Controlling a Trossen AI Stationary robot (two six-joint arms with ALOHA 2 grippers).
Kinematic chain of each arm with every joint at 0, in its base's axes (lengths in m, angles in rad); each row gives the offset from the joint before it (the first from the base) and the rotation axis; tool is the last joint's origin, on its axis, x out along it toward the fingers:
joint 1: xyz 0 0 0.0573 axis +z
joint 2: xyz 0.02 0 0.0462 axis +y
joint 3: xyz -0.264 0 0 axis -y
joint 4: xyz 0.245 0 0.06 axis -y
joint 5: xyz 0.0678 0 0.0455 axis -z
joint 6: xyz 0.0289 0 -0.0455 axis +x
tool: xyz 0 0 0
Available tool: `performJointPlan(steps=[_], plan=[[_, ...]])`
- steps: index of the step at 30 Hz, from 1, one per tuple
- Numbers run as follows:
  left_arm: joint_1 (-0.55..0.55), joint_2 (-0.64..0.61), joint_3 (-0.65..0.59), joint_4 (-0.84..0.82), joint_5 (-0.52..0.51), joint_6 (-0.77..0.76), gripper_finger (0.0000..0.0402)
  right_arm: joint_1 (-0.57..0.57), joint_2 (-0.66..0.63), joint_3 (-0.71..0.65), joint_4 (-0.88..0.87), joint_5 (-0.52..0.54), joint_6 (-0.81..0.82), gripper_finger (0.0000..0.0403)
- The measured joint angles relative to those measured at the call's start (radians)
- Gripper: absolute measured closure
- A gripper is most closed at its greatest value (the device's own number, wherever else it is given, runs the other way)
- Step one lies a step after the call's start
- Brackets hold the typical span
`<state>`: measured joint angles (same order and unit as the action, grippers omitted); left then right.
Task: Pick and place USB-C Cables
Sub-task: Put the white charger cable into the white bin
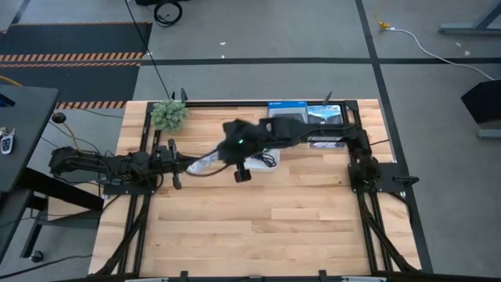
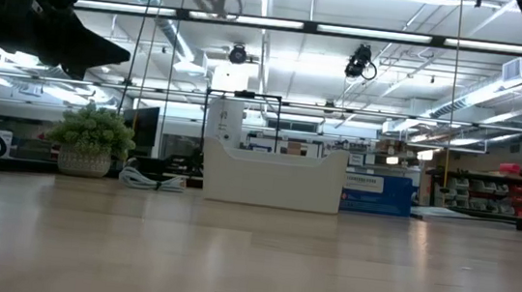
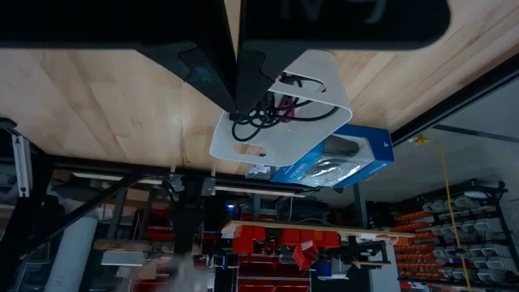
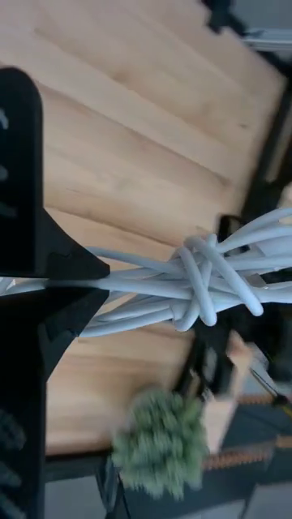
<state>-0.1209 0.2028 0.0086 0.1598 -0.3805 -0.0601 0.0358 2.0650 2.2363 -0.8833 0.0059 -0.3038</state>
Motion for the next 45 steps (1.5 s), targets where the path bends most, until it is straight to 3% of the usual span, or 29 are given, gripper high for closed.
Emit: performJointPlan(steps=[18,24,45], plan=[[0.000,0.000,0.000,0.000,0.000,0.000,0.0388,-0.069,-0.285,0.000,0.007,0.128,0.043,0.0392],[0.000,0.000,0.000,0.000,0.000,0.000,0.0388,-0.107,-0.354,0.000,-0.072,0.157,0.062,0.0392],[0.000,0.000,0.000,0.000,0.000,0.000,0.0388,-0.102,-0.382,0.000,-0.066,0.132,0.103,0.0392]])
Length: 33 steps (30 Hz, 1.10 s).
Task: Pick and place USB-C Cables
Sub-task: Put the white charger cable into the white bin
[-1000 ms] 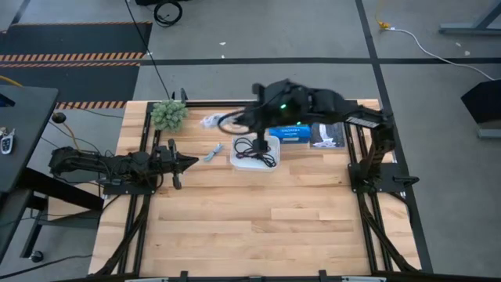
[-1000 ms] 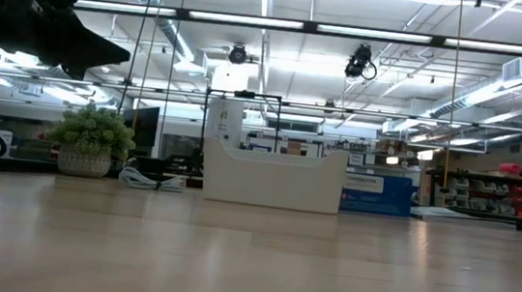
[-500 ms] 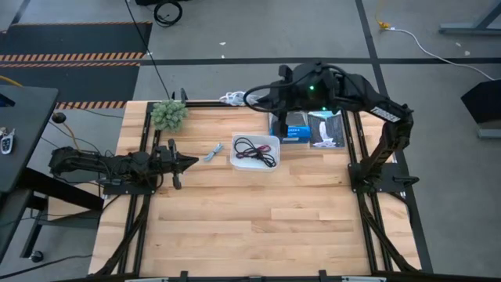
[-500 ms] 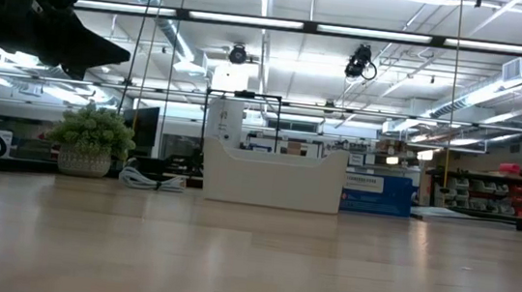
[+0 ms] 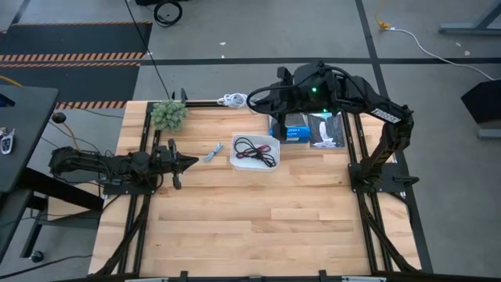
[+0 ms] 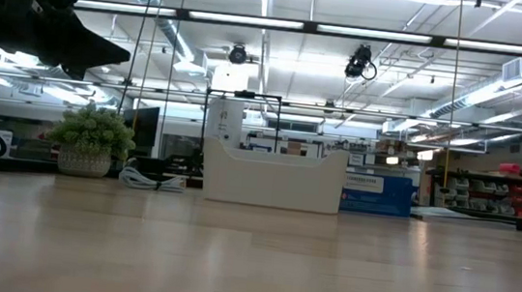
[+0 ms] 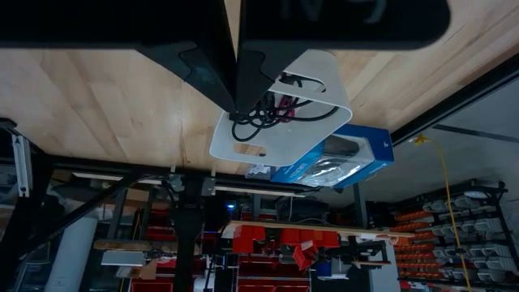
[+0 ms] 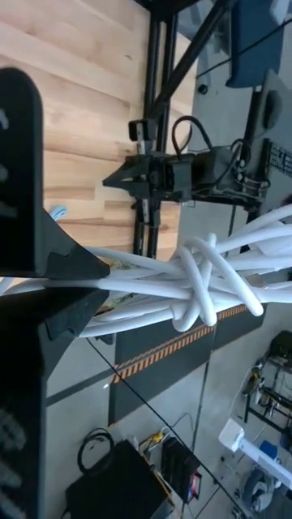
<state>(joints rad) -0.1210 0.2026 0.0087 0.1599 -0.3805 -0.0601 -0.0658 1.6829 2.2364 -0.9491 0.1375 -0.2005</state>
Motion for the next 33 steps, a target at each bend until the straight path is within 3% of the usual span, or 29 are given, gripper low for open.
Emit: performJointPlan(steps=[20,25,33], plan=[[0.000,0.000,0.000,0.000,0.000,0.000,0.0388,-0.041,0.193,0.000,-0.139,0.004,-0.003,0.0392],[0.000,0.000,0.000,0.000,0.000,0.000,0.0388,-0.025,0.245,0.000,-0.228,0.151,-0.025,0.0392],[0.000,0.000,0.000,-0.001,0.000,0.000,0.0388,-0.021,0.333,0.000,-0.362,0.195,-0.123,0.0392]])
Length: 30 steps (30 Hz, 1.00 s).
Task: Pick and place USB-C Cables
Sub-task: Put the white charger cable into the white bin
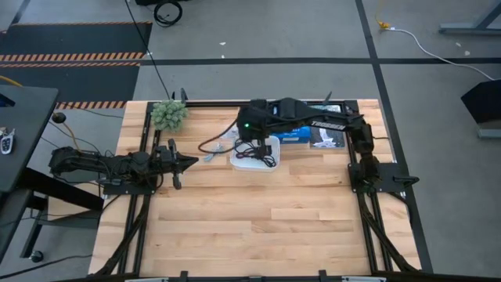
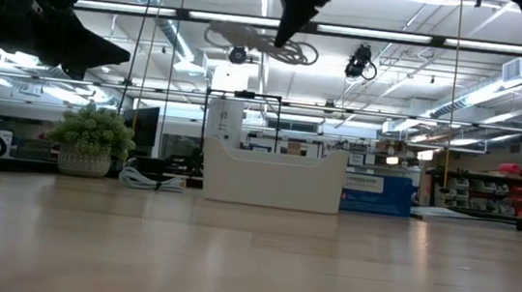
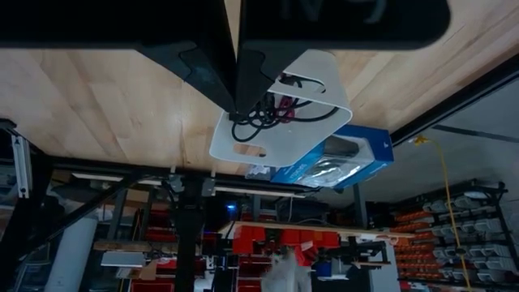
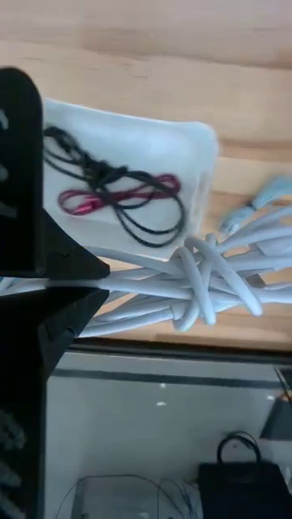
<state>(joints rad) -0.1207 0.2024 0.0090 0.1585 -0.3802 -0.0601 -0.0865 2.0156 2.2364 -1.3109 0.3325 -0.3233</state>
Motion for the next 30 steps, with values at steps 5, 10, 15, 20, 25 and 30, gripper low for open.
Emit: performJointPlan(steps=[5,10,15,20,25,30], plan=[[0.000,0.001,0.000,0.003,0.000,0.000,0.0388,0.014,0.045,0.000,-0.065,0.001,-0.024,0.0392],[0.000,0.012,0.000,0.001,0.000,0.000,0.0388,0.017,0.072,0.000,-0.118,-0.022,0.001,0.0392],[0.000,0.021,0.000,0.001,-0.001,0.000,0.0388,-0.004,0.118,0.000,-0.165,-0.065,0.043,0.0392],[0.000,0.020,0.000,0.002,0.000,0.000,0.0388,-0.040,0.171,0.000,-0.185,-0.124,0.132,0.0392],[0.000,0.020,0.000,0.001,0.000,0.000,0.0388,-0.067,0.218,0.000,-0.185,-0.156,0.220,0.0392],[0.000,0.020,0.000,0.001,0.000,0.000,0.0388,-0.094,0.266,0.000,-0.192,-0.190,0.266,0.0392]])
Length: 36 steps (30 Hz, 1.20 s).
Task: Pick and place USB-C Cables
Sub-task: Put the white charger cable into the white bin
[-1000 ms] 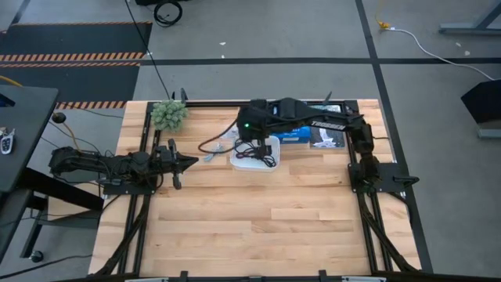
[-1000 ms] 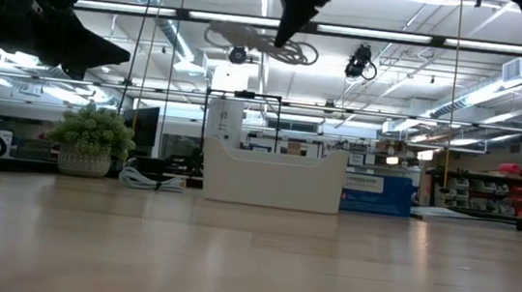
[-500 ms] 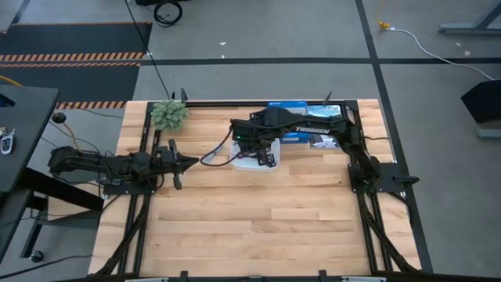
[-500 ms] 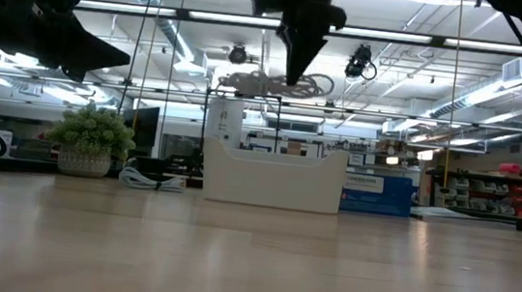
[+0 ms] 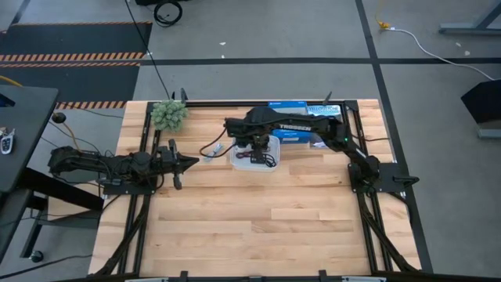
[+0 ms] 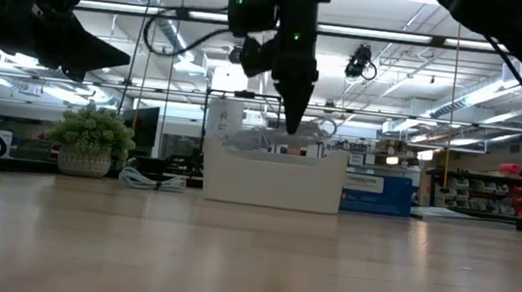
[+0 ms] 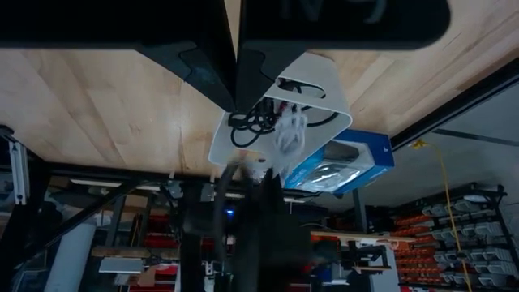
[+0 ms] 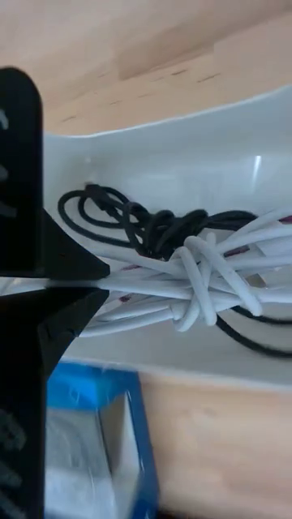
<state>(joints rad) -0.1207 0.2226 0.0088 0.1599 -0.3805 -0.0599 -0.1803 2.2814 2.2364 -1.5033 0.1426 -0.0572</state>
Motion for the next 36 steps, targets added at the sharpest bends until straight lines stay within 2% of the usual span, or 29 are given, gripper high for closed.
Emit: performJointPlan(steps=[5,19,30,36], plan=[[0.000,0.000,0.000,0.000,0.000,0.000,0.0388,-0.026,0.061,0.000,-0.010,-0.065,0.006,0.0392],[0.000,0.000,0.000,0.000,0.000,0.000,0.0388,-0.042,0.152,0.002,0.011,-0.087,0.009,0.0386],[0.000,0.000,0.000,0.000,0.000,0.000,0.0388,-0.057,0.155,0.000,0.008,-0.098,0.029,0.0293],[0.000,0.000,0.000,0.000,0.000,0.000,0.0388,-0.059,0.110,-0.001,-0.011,-0.097,0.030,0.0263]])
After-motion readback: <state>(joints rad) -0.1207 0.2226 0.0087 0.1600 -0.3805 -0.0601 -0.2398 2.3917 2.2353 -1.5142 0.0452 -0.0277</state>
